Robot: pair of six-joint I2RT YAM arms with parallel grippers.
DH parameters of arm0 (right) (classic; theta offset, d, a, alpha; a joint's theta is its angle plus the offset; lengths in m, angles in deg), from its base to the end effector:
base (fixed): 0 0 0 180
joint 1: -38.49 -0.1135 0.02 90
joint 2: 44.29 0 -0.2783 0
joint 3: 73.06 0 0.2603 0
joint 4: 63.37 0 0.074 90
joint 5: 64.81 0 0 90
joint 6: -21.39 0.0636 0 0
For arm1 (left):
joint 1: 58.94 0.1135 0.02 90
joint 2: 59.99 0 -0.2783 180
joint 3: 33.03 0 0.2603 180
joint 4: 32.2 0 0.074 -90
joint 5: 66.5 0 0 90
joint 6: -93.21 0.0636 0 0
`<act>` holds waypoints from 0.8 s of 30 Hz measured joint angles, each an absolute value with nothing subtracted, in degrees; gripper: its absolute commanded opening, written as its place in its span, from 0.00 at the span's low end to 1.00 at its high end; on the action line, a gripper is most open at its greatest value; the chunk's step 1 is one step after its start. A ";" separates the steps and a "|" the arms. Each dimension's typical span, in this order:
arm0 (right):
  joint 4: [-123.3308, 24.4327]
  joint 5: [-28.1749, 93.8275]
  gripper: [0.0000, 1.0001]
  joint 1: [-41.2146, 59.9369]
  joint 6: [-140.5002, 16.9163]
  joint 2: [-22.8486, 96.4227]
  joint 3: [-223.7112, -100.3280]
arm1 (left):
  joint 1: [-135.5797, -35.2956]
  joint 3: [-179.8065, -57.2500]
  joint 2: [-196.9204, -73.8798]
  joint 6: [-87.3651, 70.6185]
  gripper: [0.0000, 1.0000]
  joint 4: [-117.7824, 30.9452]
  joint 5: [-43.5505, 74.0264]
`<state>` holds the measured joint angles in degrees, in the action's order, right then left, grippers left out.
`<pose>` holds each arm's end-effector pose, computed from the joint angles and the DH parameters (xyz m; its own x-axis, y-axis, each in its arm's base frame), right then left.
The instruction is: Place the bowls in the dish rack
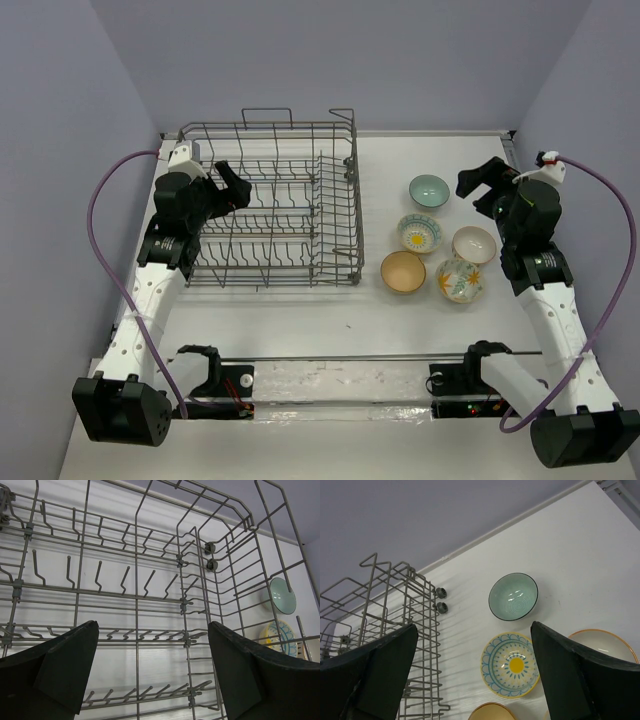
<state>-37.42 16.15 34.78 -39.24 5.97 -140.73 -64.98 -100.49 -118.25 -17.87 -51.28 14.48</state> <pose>0.2259 0.0046 0.3851 -0.0844 0.4799 -0.8733 0.1521 0.8723 0.4647 0.2628 -0.0378 0.3683 -0.2518 -0.3306 -0.9096 0.1789 0.9078 -0.3794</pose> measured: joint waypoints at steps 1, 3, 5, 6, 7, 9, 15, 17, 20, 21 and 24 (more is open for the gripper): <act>-37.40 16.02 1.00 34.78 -39.24 5.97 -140.73 | -64.98 -100.49 -118.28 -17.87 0.99 -51.28 14.48; -37.33 15.64 1.00 34.78 -39.24 5.97 -140.73 | -64.98 -100.49 -118.25 -17.87 0.99 -51.28 14.48; -37.07 15.30 1.00 34.78 -39.22 5.97 -140.73 | -64.98 -100.49 -118.25 -17.87 0.99 -51.28 14.48; -36.77 14.95 1.00 34.78 -39.22 5.97 -140.75 | -64.98 -100.49 -118.25 -17.87 0.99 -51.28 14.48; -36.59 14.66 1.00 34.78 -39.22 5.97 -140.73 | -64.98 -100.49 -118.28 -17.87 0.99 -51.28 14.48; -35.98 14.01 1.00 34.78 -39.20 6.01 -140.75 | -64.98 -100.49 -118.25 -17.87 0.99 -51.28 14.48; -33.20 9.11 1.00 34.78 -38.72 6.84 -140.75 | -64.98 -100.49 -118.25 -17.87 0.99 -51.28 14.48; -31.48 6.16 1.00 34.78 -38.13 7.67 -140.86 | -64.98 -100.49 -118.25 -17.87 0.99 -51.28 14.48; -28.94 1.70 1.00 34.78 -37.06 9.20 -140.95 | -64.98 -100.49 -118.28 -17.87 0.99 -51.28 14.51; -27.87 -0.16 1.00 34.78 -36.62 9.77 -140.95 | -64.98 -100.49 -118.25 -17.87 0.99 -51.28 14.51; -25.73 -4.05 1.00 34.78 -35.35 10.58 -140.93 | -64.98 -100.49 -118.28 -17.87 0.99 -51.28 14.51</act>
